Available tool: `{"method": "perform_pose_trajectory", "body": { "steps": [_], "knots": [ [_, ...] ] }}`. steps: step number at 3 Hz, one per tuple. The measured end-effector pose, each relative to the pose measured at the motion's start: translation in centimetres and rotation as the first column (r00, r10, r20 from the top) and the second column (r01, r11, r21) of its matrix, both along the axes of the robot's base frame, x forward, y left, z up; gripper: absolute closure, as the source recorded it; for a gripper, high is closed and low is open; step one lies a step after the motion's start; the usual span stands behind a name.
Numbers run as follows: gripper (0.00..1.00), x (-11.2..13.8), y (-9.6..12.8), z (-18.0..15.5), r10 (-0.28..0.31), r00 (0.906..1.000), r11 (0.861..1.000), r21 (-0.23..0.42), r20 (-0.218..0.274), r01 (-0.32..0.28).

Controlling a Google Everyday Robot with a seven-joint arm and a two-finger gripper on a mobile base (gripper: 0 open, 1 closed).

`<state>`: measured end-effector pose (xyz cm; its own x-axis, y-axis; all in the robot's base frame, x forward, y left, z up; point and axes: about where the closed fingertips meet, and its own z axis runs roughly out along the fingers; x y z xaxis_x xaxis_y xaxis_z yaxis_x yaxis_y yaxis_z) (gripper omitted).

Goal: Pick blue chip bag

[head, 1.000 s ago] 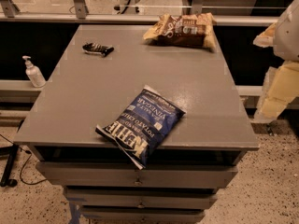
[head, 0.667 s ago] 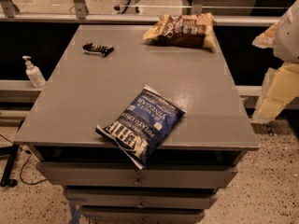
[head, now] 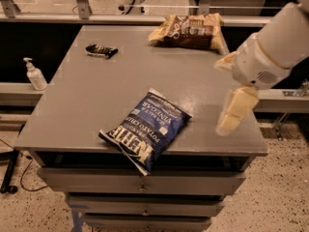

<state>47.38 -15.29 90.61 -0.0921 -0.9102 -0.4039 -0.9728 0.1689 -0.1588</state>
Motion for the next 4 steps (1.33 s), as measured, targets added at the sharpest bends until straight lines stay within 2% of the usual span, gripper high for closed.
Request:
{"method": "perform_pose_trajectory", "body": {
  "steps": [1, 3, 4],
  "knots": [
    [0.0, 1.4, 4.0, -3.3, 0.077, 0.996, 0.992, 0.099, -0.044, -0.072],
    [0.0, 1.4, 8.3, -6.9, 0.139, 0.9841, 0.964, 0.243, -0.11, -0.109],
    [0.18, 1.1, 9.5, -7.6, 0.151, 0.9803, 0.952, 0.287, -0.128, -0.109]
  ]
}}
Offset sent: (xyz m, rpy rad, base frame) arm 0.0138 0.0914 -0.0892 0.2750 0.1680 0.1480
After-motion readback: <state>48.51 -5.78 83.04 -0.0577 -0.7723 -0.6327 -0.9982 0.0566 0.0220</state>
